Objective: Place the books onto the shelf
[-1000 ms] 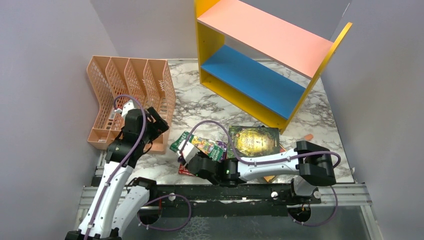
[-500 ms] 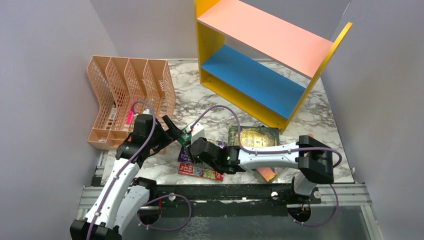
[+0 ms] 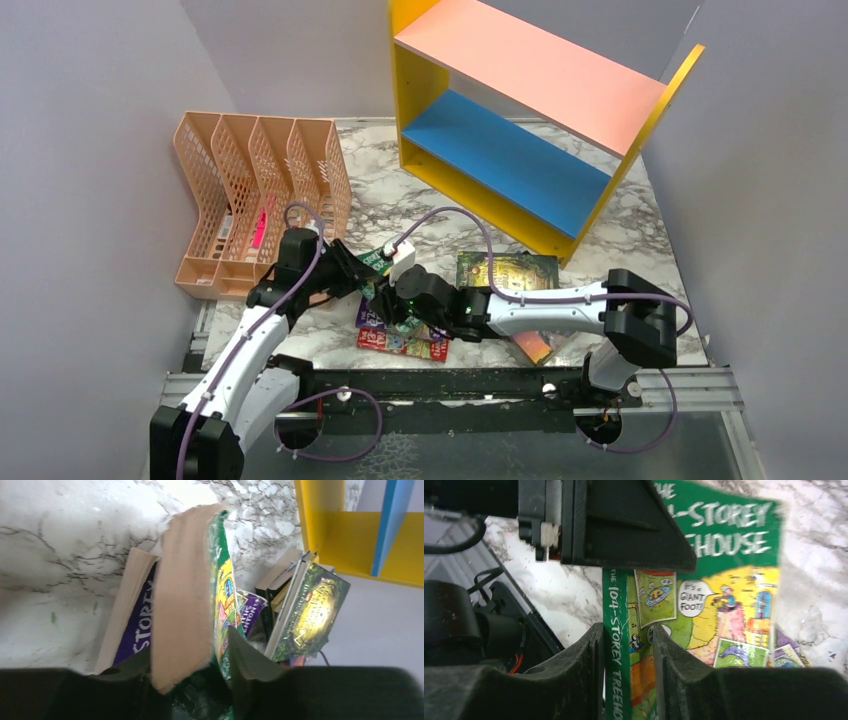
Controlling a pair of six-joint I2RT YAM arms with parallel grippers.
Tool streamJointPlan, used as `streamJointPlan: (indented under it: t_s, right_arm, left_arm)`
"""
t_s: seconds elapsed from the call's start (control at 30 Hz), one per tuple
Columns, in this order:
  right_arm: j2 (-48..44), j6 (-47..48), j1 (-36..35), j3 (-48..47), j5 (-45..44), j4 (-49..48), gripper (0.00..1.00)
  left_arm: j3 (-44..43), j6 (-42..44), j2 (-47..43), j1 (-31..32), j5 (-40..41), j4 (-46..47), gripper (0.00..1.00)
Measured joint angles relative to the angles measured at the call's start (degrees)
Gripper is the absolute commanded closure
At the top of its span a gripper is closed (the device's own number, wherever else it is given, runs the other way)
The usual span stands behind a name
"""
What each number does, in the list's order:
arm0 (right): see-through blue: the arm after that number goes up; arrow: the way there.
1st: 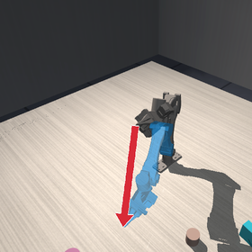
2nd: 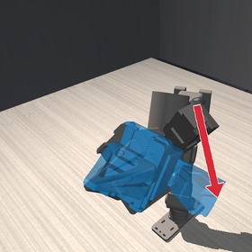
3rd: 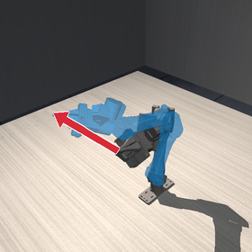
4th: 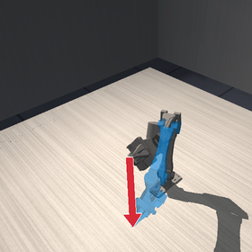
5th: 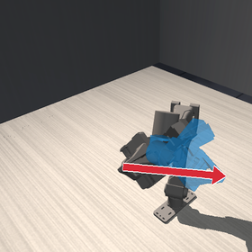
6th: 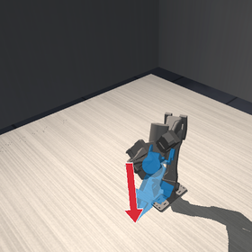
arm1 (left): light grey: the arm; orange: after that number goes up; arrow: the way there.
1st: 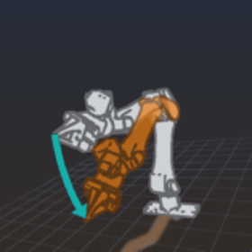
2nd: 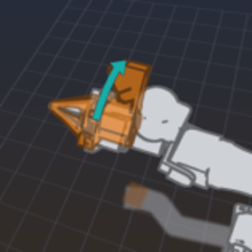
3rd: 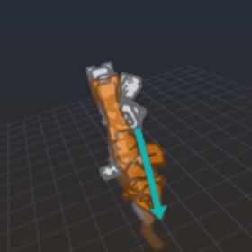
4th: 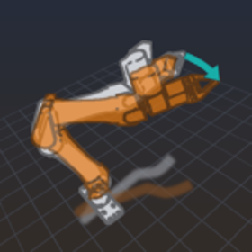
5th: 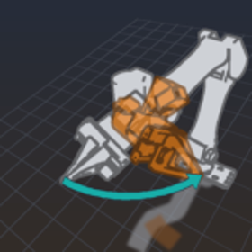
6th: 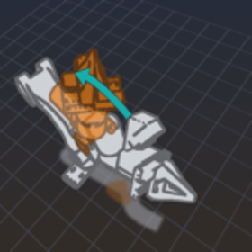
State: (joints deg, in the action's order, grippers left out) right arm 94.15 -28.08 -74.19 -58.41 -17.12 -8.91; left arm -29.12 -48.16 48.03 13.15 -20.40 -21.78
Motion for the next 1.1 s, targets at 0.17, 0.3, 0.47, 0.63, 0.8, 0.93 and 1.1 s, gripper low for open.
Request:
streamJointPlan:
  t_s: [0.17, 0.3, 0.47, 0.63, 0.8, 0.93, 1.1]
  right_arm:
    - [-2.8, -0.9, 0.0, 3.4, 4.0, -1.5, 0.36]
    - [-8.9, -1.1, 0.0, 6.3, 5.7, -1.2, 0.24]
    - [-18.1, -2.6, 1.8, 7.4, 6.0, -0.3, 0.11]
    - [-23.6, -6.5, 9.6, 6.1, 8.0, 2.7, 0.06]
    - [-25.2, -9.2, 17.2, 4.8, 13.0, 5.1, 0.02]
    - [-28.3, -11.9, 19.8, 3.8, 15.8, 5.9, 0.0]
    - [-34.6, -17.5, 23.2, 3.8, 17.3, 3.8, 0.0]
  left_arm:
    - [-0.1, 0.5, 2.1, 0.0, -1.1, 1.1, 1.0]
    - [-1.6, 2.5, 3.5, 0.0, -1.1, 0.7, 1.0]
    - [-8.4, 6.9, 5.4, 0.0, -1.3, -0.1, 1.0]
    - [-19.4, 11.9, 7.8, -0.1, -3.8, -0.5, 1.0]
    - [-32.0, 14.0, 11.5, -0.1, -9.5, -0.1, 1.0]
    - [-40.0, 14.4, 13.8, -0.1, -14.7, 0.3, 1.0]
    - [-47.2, 13.7, 15.3, -0.1, -20.1, 1.0, 1.0]
